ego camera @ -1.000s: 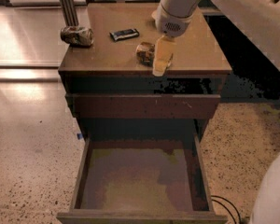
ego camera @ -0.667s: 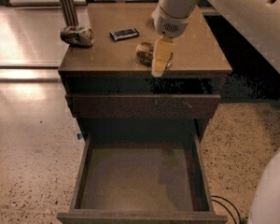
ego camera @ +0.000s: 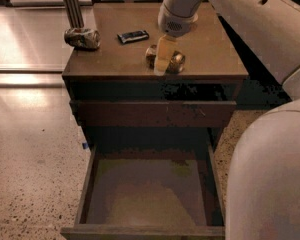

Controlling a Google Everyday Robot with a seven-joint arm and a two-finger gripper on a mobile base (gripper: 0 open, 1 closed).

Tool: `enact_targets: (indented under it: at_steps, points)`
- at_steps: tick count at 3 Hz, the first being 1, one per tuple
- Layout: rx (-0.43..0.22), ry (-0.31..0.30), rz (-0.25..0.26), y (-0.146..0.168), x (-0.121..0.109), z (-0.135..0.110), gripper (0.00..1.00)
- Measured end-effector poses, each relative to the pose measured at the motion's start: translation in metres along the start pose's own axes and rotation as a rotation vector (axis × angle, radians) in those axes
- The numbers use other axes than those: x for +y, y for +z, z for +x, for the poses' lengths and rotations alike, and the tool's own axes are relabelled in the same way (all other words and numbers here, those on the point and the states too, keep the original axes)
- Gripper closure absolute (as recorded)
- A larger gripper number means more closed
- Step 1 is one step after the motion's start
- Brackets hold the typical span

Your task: Place orange can into middle drawer

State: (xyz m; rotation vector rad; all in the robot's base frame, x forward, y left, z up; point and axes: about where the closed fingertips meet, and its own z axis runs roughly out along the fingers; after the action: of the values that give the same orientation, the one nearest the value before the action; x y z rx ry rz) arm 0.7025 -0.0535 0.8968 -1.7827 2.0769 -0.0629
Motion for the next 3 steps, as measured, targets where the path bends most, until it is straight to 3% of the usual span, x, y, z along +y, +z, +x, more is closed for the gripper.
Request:
enact_targets:
  at_steps: [3]
  points:
    - [-0.005, 0.134, -0.104, 0.040, -0.017, 0.018, 0.00]
